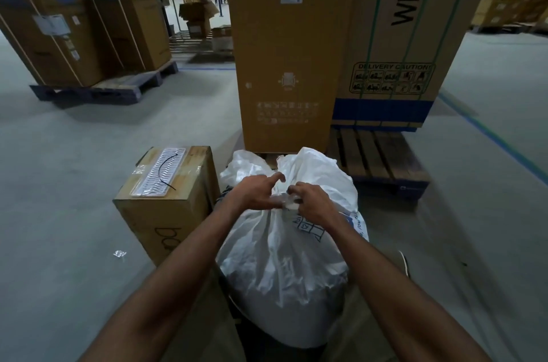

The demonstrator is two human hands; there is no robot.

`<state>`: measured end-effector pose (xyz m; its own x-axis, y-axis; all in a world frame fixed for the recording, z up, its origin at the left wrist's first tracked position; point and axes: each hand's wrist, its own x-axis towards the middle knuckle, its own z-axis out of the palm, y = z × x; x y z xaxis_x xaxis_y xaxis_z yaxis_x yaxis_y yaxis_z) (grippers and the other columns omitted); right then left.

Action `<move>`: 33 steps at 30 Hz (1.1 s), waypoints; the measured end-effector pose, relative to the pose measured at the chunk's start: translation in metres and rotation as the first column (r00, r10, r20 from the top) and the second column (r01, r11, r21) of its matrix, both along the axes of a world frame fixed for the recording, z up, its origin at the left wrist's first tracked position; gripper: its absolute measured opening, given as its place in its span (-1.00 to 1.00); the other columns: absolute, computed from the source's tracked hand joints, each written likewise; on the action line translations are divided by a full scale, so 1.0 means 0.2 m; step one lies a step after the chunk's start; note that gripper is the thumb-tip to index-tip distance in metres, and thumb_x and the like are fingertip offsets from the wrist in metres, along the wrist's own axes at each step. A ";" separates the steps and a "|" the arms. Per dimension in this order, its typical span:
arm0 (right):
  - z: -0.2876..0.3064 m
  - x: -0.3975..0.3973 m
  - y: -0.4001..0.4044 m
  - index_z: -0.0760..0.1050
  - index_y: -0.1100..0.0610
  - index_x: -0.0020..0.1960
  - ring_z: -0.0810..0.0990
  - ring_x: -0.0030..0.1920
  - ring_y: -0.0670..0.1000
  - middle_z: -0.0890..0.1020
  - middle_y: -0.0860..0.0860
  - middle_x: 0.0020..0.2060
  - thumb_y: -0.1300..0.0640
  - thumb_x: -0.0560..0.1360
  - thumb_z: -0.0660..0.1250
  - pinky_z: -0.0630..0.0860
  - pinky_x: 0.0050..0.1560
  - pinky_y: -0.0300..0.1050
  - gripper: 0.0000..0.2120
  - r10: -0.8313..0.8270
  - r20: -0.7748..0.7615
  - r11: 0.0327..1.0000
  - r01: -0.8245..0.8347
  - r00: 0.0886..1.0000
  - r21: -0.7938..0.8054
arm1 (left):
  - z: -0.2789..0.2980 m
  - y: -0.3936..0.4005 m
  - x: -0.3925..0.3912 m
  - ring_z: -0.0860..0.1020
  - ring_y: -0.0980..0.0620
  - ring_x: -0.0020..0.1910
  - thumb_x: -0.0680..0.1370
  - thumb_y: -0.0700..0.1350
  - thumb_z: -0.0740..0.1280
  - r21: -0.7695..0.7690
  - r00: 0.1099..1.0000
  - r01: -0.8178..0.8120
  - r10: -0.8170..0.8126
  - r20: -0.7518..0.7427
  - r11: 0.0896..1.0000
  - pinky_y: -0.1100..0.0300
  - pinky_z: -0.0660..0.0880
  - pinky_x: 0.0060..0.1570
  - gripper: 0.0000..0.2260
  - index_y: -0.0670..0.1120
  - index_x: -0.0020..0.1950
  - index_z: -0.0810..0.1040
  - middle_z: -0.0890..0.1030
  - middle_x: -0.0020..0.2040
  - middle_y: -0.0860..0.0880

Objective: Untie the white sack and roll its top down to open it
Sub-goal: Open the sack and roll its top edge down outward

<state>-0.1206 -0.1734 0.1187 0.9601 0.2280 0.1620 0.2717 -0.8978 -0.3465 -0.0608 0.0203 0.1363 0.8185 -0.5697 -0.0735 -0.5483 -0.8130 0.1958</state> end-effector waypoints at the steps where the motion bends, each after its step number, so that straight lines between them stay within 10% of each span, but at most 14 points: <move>1: 0.01 -0.02 -0.01 0.64 0.10 0.18 0.54 -0.11 0.05 0.67 0.06 0.00 0.34 0.47 0.40 0.34 -0.11 -0.17 -0.69 0.015 0.016 1.000 -0.015 1.000 -0.010 | 0.00 0.02 -0.01 0.48 -0.09 0.22 0.48 0.24 0.43 0.068 0.999 0.014 -0.016 0.029 0.998 -0.04 0.50 0.11 -0.37 0.12 0.47 0.32 0.58 0.15 -0.08; 6: 0.05 -0.16 -0.08 0.65 0.06 0.05 0.57 -0.07 0.10 0.62 0.00 -0.10 0.38 0.41 0.32 0.54 -0.07 -0.01 -0.67 0.017 0.004 0.999 -0.016 1.000 -0.029 | 0.04 0.05 -0.15 0.46 -0.13 0.39 0.58 0.10 0.34 0.310 0.989 -0.019 -0.029 0.148 0.950 -0.13 0.24 0.47 -0.65 0.04 0.34 0.54 0.58 0.32 -0.09; 16: 0.09 -0.30 -0.21 0.66 0.12 -0.04 0.60 -0.06 0.16 0.69 0.08 -0.08 0.20 0.41 0.26 0.52 -0.01 0.00 -0.77 -0.096 0.032 0.983 0.100 0.995 -0.151 | 0.04 -0.11 -0.45 0.56 -0.12 0.22 0.52 0.18 0.44 0.085 0.940 -0.020 0.048 -0.338 0.996 0.07 0.49 0.17 -0.49 -0.07 0.35 0.49 0.57 0.31 -0.08; 22: 0.02 -0.33 -0.19 0.65 0.01 0.04 0.63 0.04 0.11 0.71 0.04 0.07 0.02 0.42 0.05 0.57 0.12 0.09 -0.58 -0.117 -0.123 0.991 0.124 0.986 0.050 | -0.07 -0.16 -0.55 0.46 0.00 -0.29 0.46 -0.08 0.53 -0.153 0.678 -0.267 0.073 -0.731 0.951 0.15 0.46 -0.25 -0.66 -0.12 0.13 0.47 0.45 -0.20 -0.07; 26: -0.06 -0.32 -0.16 0.68 -0.07 0.07 0.58 0.19 0.09 0.67 -0.02 0.22 -0.10 0.54 -0.06 0.31 0.42 0.24 -0.48 -0.148 -0.221 0.986 0.128 0.964 -0.105 | -0.13 -0.07 -0.49 0.71 -0.17 -0.03 0.60 -0.25 0.30 -0.276 0.518 -0.447 -0.005 -0.856 0.851 -0.06 0.62 0.15 -0.81 -0.24 0.16 0.62 0.68 0.06 -0.23; 30: -0.18 -0.25 -0.16 0.54 0.02 -0.21 0.60 0.08 0.07 0.67 0.00 -0.04 -0.38 0.62 -0.03 0.29 0.39 0.27 -0.39 -0.213 -0.286 0.973 0.176 0.934 -0.149 | -0.19 -0.04 -0.37 0.72 -0.18 -0.15 0.58 -0.27 0.25 -0.444 0.767 -0.535 0.194 -0.611 0.719 -0.03 0.69 -0.07 -0.77 -0.24 0.14 0.65 0.67 0.06 -0.26; 33: -0.26 -0.18 -0.13 0.62 0.10 0.05 0.60 0.15 0.11 0.68 0.06 0.14 -0.21 0.65 0.13 0.47 0.22 0.06 -0.55 -0.194 -0.262 0.976 0.158 0.945 -0.152 | -0.26 -0.06 -0.26 0.67 -0.07 -0.13 0.51 -0.24 0.31 -0.421 0.888 -0.453 0.356 -0.291 0.786 0.11 0.63 -0.14 -0.77 -0.14 0.11 0.68 0.71 0.03 -0.14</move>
